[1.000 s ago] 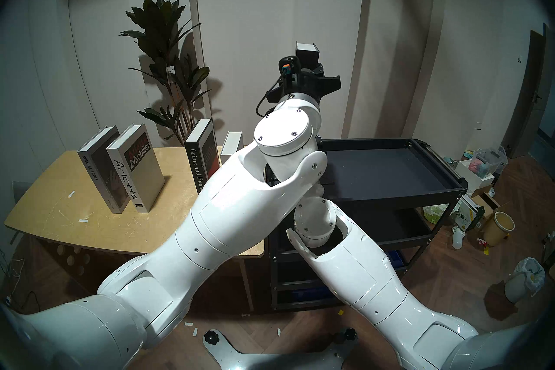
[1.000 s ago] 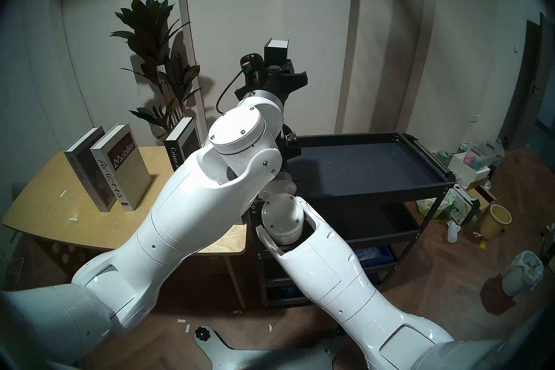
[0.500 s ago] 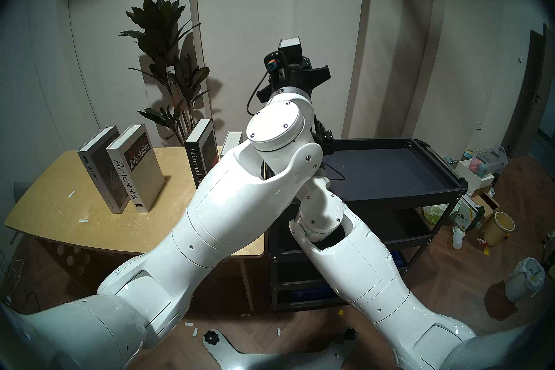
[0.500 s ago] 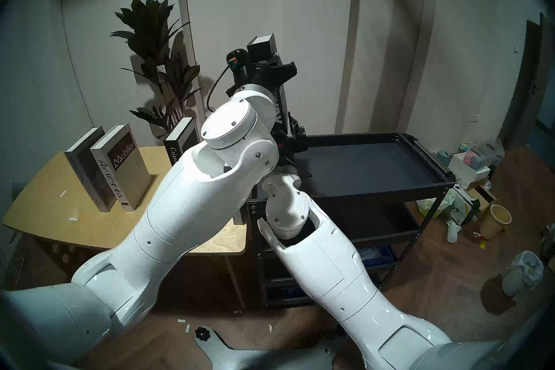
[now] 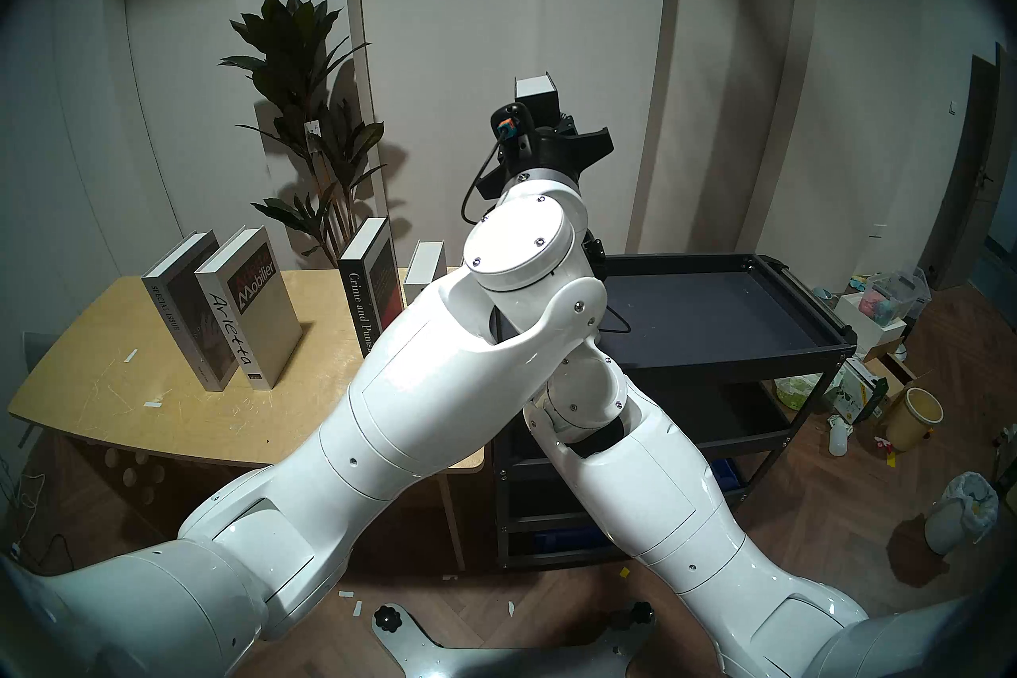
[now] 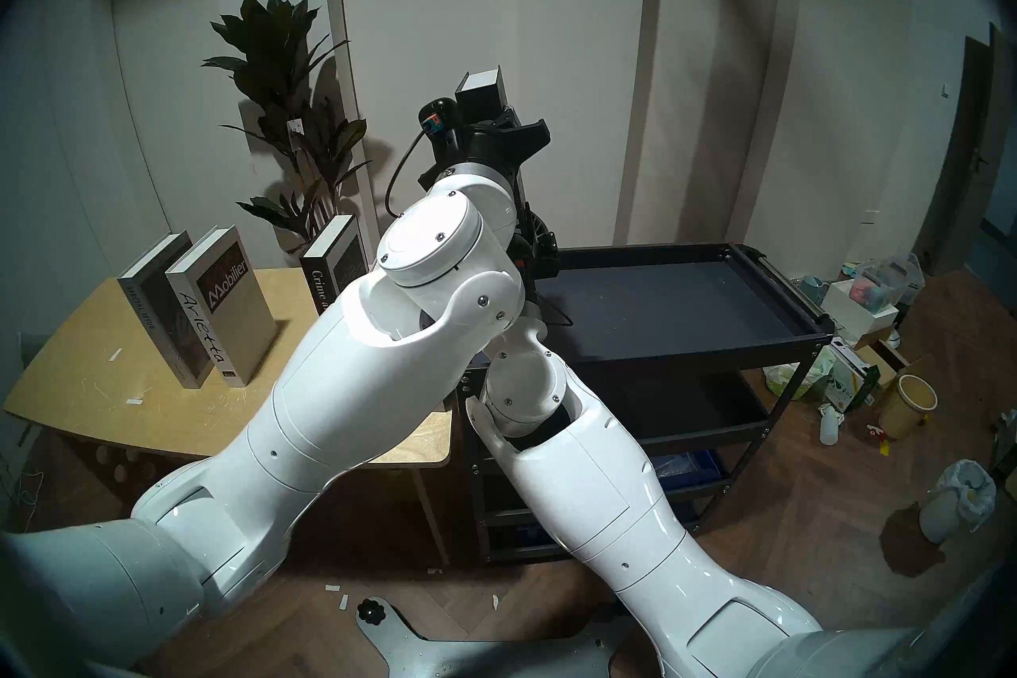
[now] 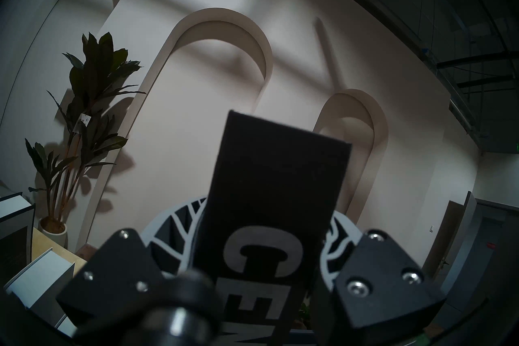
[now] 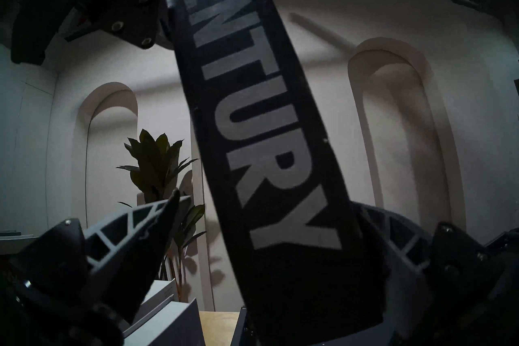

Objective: Move the books from the display table onto the shelf, standing them upright with spines facing out and tallest at one end

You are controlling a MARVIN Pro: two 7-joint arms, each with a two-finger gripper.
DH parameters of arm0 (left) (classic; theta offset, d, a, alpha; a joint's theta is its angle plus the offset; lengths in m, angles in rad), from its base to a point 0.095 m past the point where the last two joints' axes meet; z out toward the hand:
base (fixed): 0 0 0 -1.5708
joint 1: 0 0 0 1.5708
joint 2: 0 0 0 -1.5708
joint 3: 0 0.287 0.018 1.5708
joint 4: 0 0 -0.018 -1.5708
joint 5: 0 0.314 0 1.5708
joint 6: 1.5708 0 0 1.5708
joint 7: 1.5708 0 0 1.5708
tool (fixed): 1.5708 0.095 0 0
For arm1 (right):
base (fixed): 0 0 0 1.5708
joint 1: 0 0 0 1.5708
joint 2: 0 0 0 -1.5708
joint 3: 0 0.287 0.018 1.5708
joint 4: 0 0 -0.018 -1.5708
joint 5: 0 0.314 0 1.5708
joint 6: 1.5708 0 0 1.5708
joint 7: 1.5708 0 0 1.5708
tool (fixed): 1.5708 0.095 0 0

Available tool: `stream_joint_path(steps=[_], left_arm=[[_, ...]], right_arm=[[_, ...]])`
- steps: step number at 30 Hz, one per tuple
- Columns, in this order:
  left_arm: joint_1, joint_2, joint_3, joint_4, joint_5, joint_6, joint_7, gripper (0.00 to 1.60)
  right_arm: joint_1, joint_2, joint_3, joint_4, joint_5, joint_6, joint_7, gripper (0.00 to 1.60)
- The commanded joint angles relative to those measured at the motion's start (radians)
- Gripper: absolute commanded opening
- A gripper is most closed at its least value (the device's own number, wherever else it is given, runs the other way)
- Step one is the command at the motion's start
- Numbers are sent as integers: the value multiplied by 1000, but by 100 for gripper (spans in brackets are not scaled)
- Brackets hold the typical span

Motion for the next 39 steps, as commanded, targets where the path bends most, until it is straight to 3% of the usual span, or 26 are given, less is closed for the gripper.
stream_joint_path(steps=[1, 11, 12, 24, 25, 26, 32, 39], left_arm=[[-44, -16, 17, -29, -4, 5, -9, 0], [-48, -37, 44, -25, -1, -3, 14, 0], [-47, -39, 50, -24, 0, -5, 17, 0], [-61, -60, 70, 13, -20, -11, 5, 0], [-66, -66, 74, 19, -18, -13, 2, 56], [-75, -75, 77, 18, -16, -14, -5, 160], [-145, -121, 74, -27, -32, 4, -9, 160], [-202, -188, 48, -104, -44, 27, -21, 160]], right_arm=[[77, -17, -23, 19, -40, -4, 21, 160], [138, -40, -29, 101, -66, -19, 12, 157], [141, -42, -29, 109, -67, -24, 10, 0], [154, -40, -22, 145, -72, -27, -12, 0], [157, -39, -20, 146, -72, -24, -14, 0], [159, -41, -16, 149, -69, -12, -19, 0], [174, -27, -7, 194, -68, -17, -13, 0], [181, -24, -3, 167, -74, -12, -20, 0]])
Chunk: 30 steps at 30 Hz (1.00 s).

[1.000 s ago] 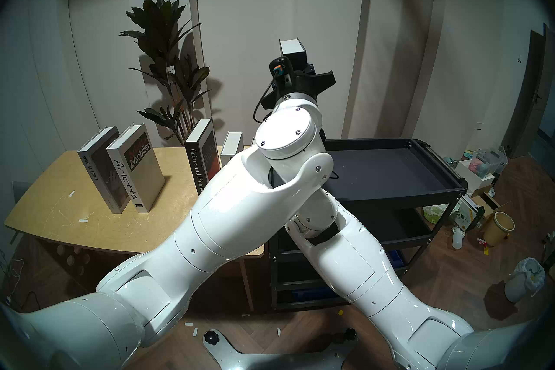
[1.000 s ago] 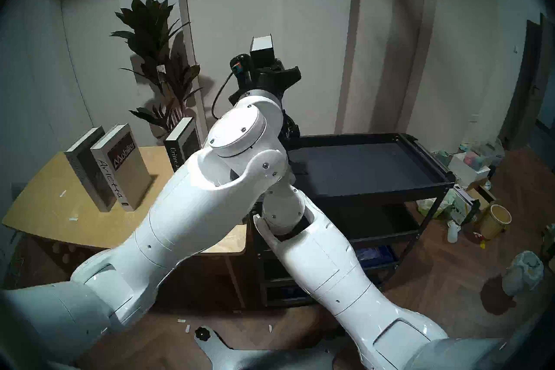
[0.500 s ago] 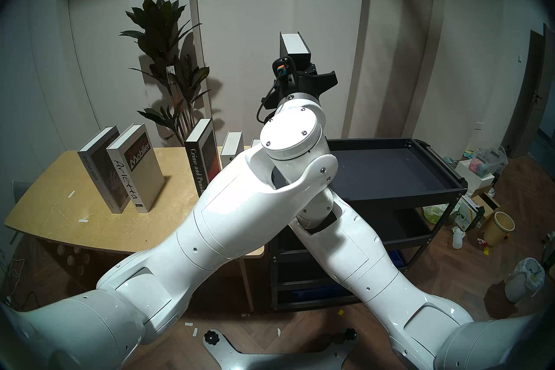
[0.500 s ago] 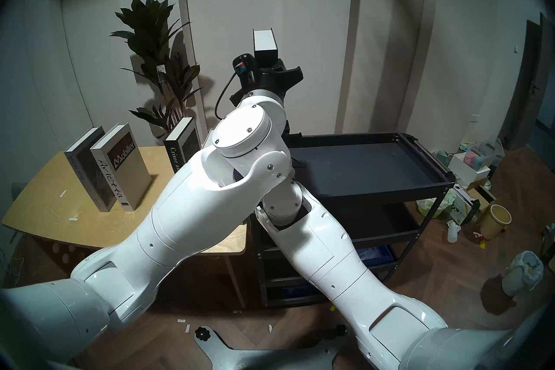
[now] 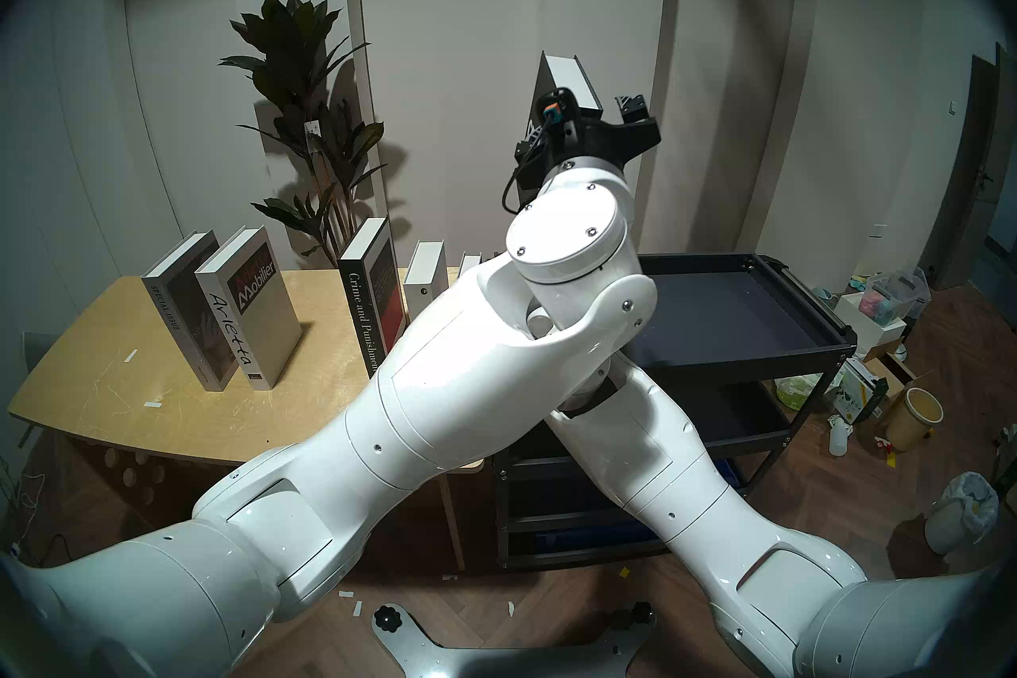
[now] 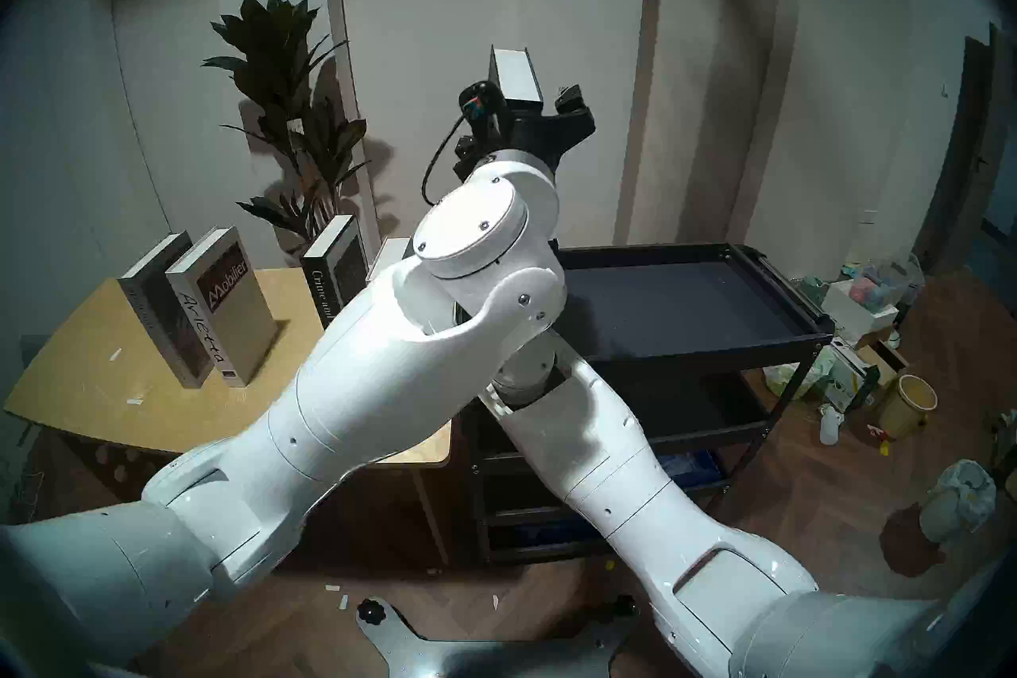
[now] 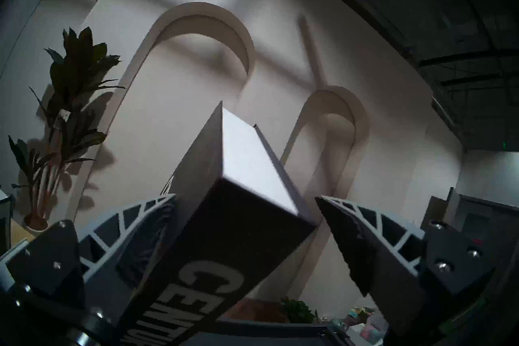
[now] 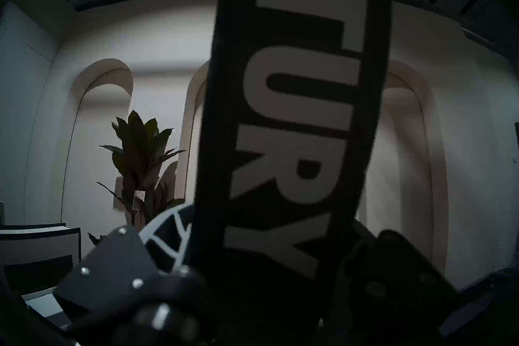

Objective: Move the books from the display table onto the shelf, standing them upright with spines facing out and tallest at one end

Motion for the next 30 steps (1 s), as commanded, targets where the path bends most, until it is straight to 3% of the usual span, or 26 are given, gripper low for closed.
stream_joint_path(steps=[1, 8, 12, 20, 23, 30], left_arm=[[-111, -112, -25, -103, -6, 22, -44, 160], [-167, -155, -105, -146, -21, 78, -33, 160], [-197, -119, -180, -183, -45, 102, -3, 160], [-167, -58, -307, -278, -92, 179, 62, 160], [-141, -26, -333, -307, -97, 218, 95, 160], [-63, 90, -366, -338, -23, 268, 172, 160]], right_arm=[[34, -10, -3, -29, -10, 7, 4, 0], [38, 23, 17, -27, -11, 36, 4, 0], [43, 40, 27, -25, -15, 54, 10, 0], [48, 83, 38, -28, -18, 94, 48, 0], [48, 111, 61, -39, 4, 111, 77, 0], [47, 181, 144, -77, 61, 142, 128, 0]])
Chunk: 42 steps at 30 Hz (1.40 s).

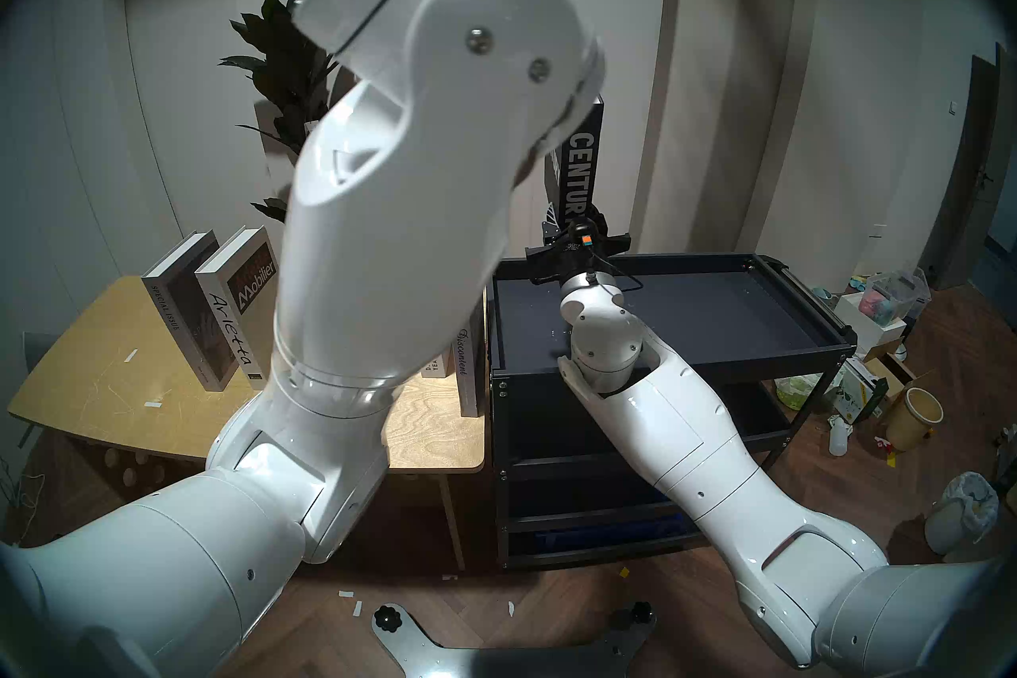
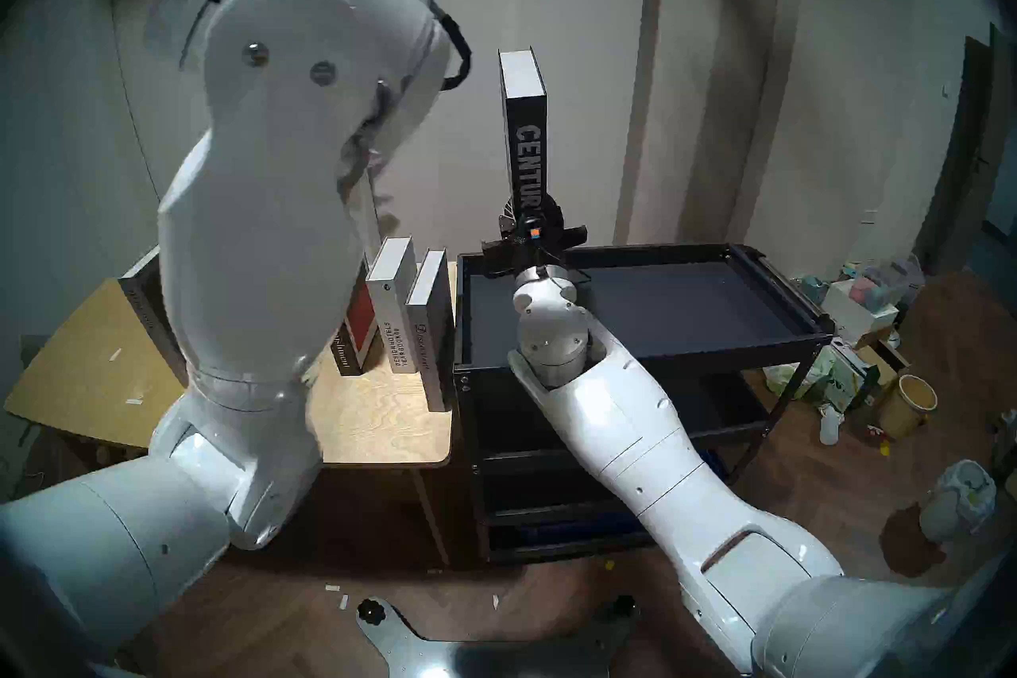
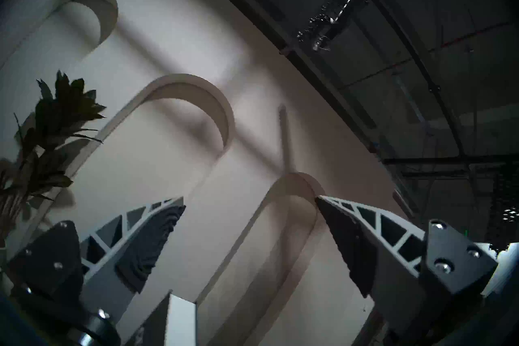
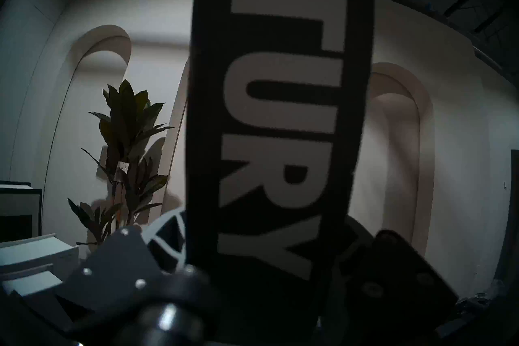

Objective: Move the books from the display table onto the shelf, standing them upright with spines facing out and tallest at one end

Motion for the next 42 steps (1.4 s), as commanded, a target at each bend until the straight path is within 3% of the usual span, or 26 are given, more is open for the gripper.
stream_joint_path(steps=[1, 14, 21, 31, 42], left_arm=[[79, 115, -48, -52, 66, 53, 52, 160], [282, 280, -37, -90, 202, 179, 162, 160], [383, 364, -65, -123, 294, 257, 201, 160], [529, 484, -113, -188, 335, 296, 76, 160], [686, 615, -156, -145, 300, 264, -5, 160]], right_arm=[[25, 80, 84, -59, 52, 16, 45, 0], [28, 191, 244, -64, 172, 77, 137, 0], [14, 241, 280, -52, 214, 120, 208, 0], [-12, 298, 317, -30, 272, 177, 309, 0], [-48, 345, 358, -21, 328, 229, 388, 0]])
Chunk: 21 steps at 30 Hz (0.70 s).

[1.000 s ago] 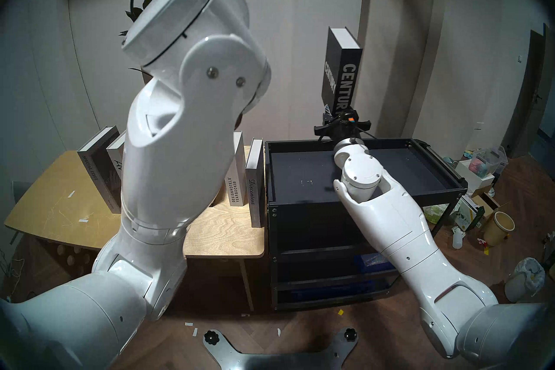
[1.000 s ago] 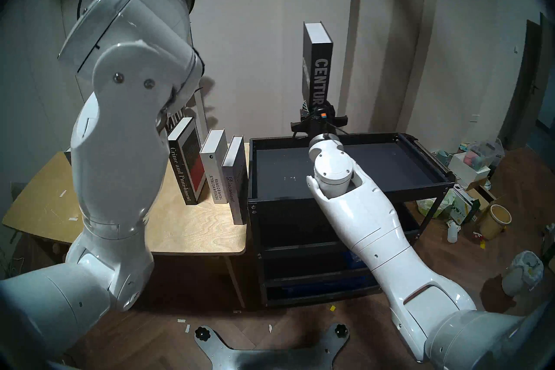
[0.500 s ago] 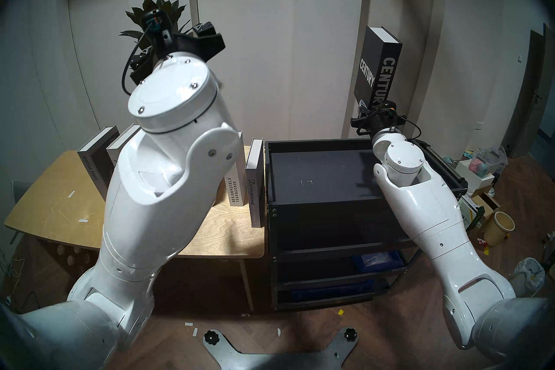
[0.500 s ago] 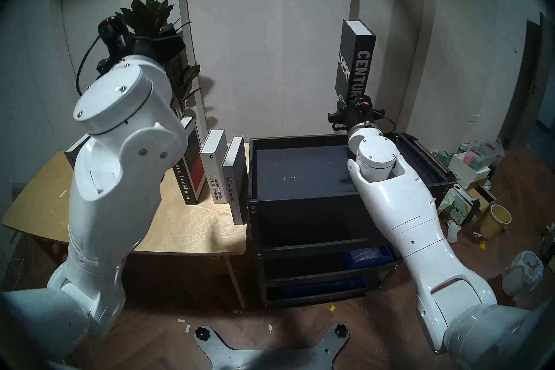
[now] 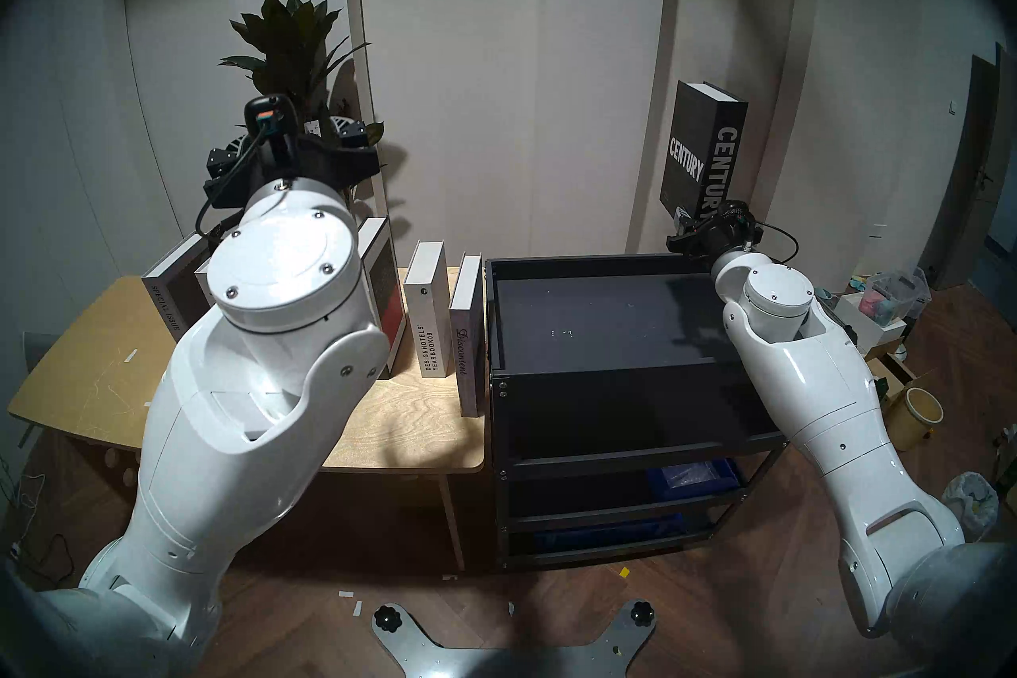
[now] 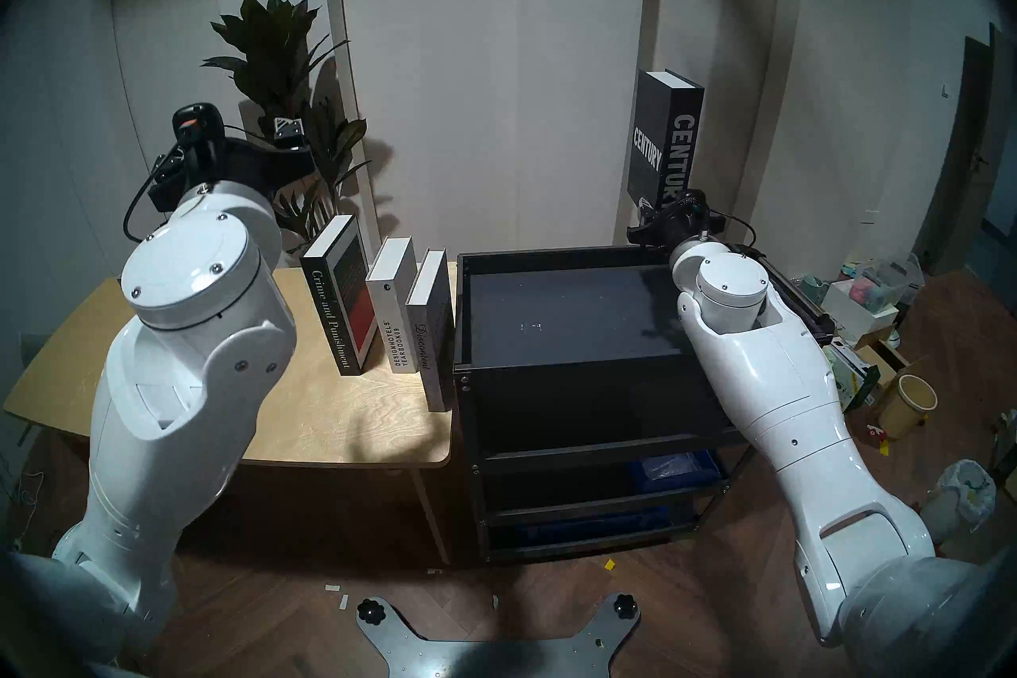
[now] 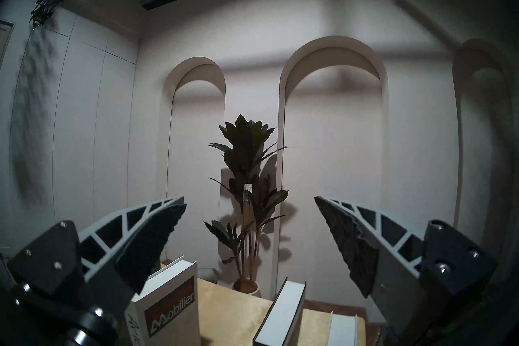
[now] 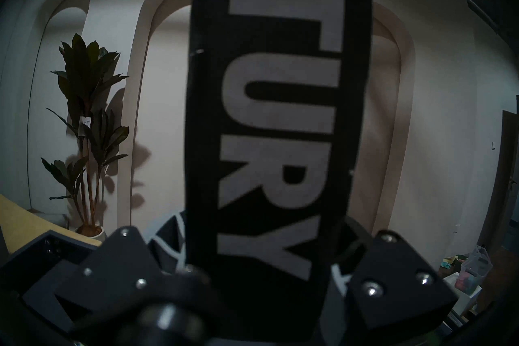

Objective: Move the books from the display table onto the shelf, standing them upright with spines facing out and tallest at one end

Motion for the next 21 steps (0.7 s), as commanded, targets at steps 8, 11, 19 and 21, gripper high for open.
stream_joint_path(steps=[8, 11, 19, 21], left_arm=[[214, 177, -74, 65, -27, -95, -103, 160], [242, 202, -95, 73, -31, -130, -127, 160], [316, 255, -158, 76, -36, -243, -193, 160], [339, 265, -174, 74, -37, -281, -214, 160]], right_arm=[[-18, 95, 56, -32, 55, 63, 106, 0], [-15, 124, 67, -38, 60, 85, 134, 0], [-22, 199, 104, -42, 77, 142, 208, 0], [-32, 219, 111, -39, 81, 155, 230, 0]])
